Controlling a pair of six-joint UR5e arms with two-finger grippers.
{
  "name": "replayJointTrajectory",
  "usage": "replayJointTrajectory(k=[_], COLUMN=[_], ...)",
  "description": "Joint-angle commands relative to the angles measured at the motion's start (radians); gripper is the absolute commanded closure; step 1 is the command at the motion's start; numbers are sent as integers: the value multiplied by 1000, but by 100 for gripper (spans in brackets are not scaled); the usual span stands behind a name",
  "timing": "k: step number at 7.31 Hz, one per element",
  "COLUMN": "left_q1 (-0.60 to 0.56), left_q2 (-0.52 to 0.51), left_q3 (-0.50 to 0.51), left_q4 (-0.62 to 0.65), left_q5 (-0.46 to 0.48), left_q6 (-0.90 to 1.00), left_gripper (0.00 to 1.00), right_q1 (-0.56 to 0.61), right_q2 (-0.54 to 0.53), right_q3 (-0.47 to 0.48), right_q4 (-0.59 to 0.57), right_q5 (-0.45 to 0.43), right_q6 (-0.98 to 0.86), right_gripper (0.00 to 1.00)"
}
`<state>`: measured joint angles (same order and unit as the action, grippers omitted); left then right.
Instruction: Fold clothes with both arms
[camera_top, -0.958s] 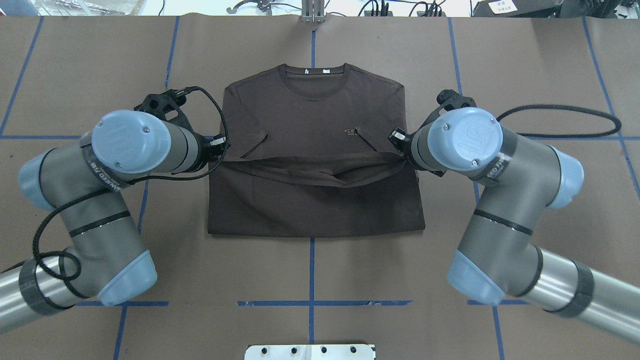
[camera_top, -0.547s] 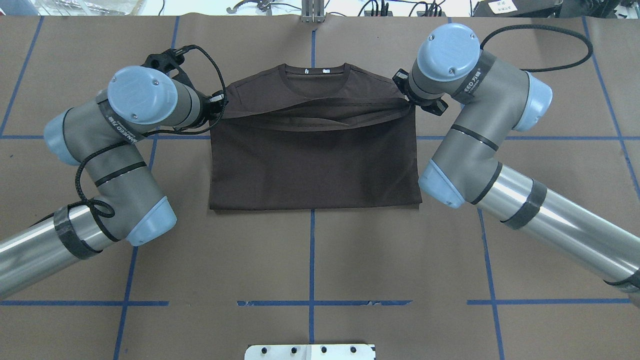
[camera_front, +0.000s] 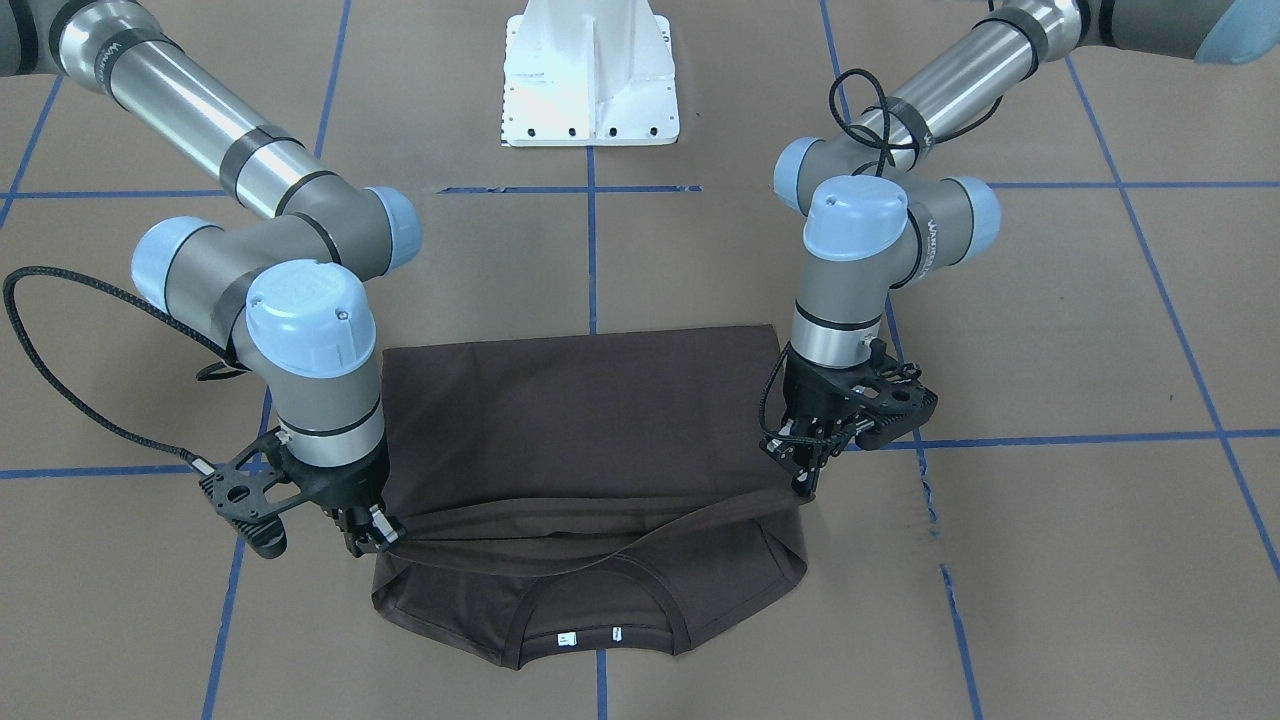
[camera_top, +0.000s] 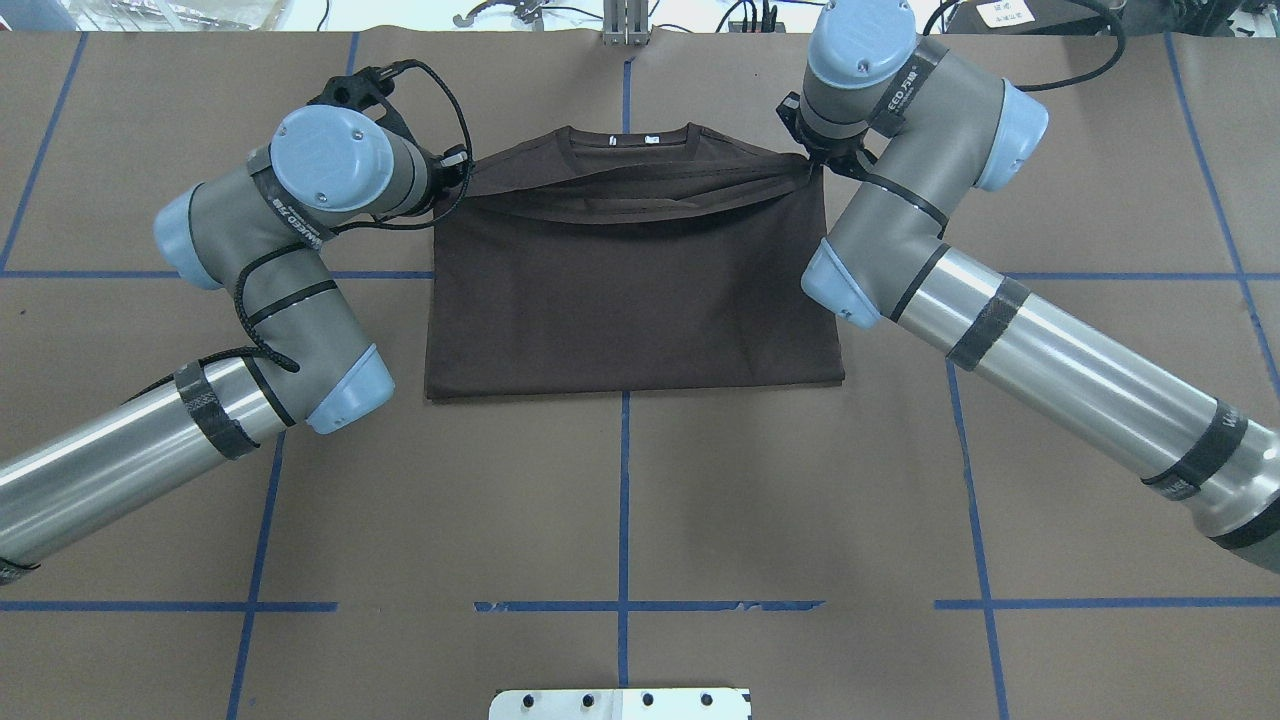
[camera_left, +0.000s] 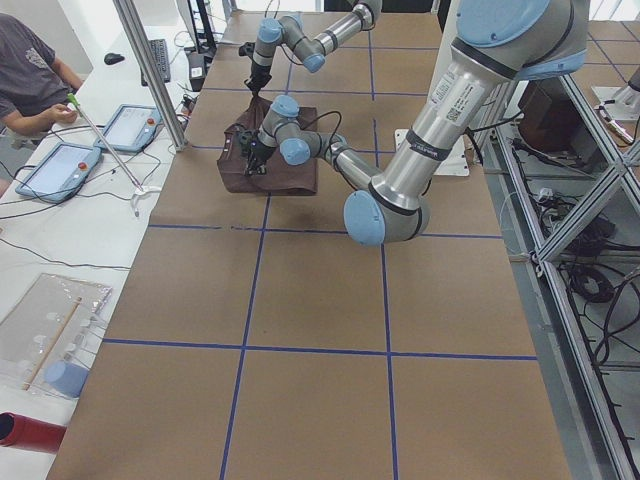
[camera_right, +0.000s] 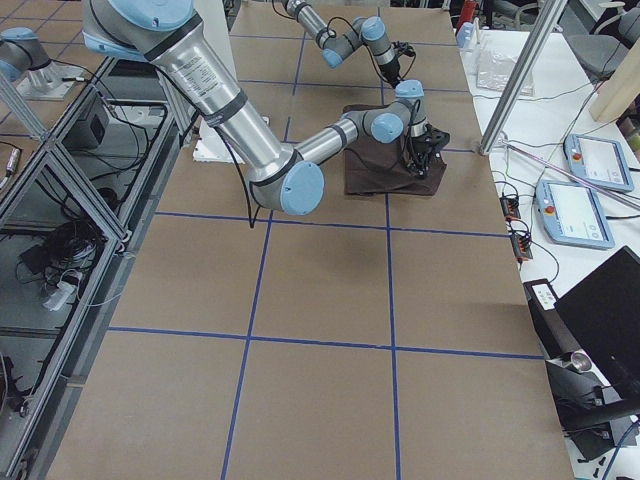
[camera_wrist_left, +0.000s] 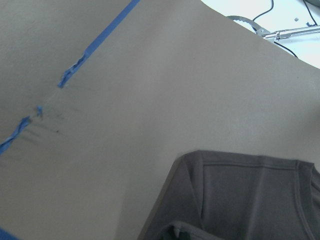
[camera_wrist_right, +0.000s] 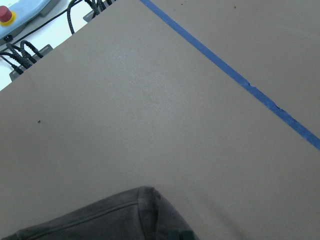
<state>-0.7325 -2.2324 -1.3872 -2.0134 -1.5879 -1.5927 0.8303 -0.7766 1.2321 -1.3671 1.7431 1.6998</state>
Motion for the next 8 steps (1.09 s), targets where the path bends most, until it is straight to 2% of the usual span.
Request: replayJointTrajectory(k=[1,2,3,4,5,6,7,8], left_q1=[-18,-21,-19,-16,-15,-15,-16,-16], left_q2=[-10,-10,-9,0,13,36,74,80], left_q3=[28,45,51,57,54,54,47,42], left_q4=[-31,-36,-50,-118,-146,-186,-262,-280], left_q5=[3,3,3,2,-1,-4,-7,-9], left_q6=[14,42,40,39,42,42,43,42], left_gripper=[100,100,91,79,72,71,71,71], right_q1=[6,7,6,4,4,3,0,-55], right_q2=[39,42,42,43,48,34,-19,-162], right_q3=[-57,-66,-104,-114,-109,-79,22,234], right_q4=[8,16,64,88,89,91,92,92], right_q5=[3,1,-1,-1,-2,-2,1,3], right_q6=[-12,-18,-17,-14,-6,-2,21,61], right_gripper=[100,100,98,78,64,34,0,0])
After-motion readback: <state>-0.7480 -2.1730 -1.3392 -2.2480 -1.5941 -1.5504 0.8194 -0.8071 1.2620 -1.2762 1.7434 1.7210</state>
